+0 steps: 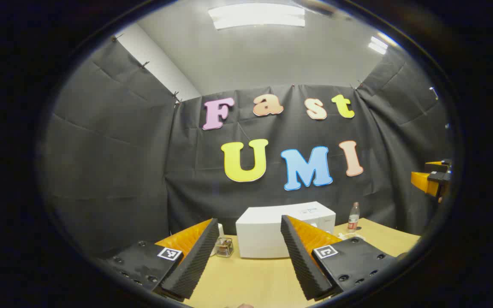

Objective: Open the microwave oven with the left hand, put the food in, and close the microwave oven.

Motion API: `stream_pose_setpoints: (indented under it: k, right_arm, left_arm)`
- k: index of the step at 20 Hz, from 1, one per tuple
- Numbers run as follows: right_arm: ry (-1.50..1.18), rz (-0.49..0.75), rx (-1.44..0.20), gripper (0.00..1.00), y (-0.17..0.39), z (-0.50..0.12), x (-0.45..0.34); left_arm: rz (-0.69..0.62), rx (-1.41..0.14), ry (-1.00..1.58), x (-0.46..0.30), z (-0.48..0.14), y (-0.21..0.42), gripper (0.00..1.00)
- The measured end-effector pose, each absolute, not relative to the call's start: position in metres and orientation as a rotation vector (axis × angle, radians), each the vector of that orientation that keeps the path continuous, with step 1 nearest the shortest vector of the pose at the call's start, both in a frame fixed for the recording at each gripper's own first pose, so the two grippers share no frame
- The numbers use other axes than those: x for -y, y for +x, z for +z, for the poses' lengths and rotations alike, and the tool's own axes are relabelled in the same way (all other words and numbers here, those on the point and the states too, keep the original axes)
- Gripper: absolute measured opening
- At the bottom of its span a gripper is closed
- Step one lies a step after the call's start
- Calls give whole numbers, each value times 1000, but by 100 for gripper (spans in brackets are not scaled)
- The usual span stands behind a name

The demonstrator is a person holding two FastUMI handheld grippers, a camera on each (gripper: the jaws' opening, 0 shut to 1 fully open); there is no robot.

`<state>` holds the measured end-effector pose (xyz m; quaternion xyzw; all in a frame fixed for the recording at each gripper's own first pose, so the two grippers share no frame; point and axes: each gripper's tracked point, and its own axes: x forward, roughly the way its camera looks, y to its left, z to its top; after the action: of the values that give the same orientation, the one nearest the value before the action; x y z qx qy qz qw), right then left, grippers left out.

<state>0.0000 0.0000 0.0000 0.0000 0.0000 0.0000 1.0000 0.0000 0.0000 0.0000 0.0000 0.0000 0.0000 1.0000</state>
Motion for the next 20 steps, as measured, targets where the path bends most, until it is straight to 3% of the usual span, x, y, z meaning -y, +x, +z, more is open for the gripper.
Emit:
stream_pose_setpoints:
  k: [20]
  right_arm:
    - [29,52,31,96,8,-3,29]
  left_arm:
    - [35,21,18,45,10,0,97]
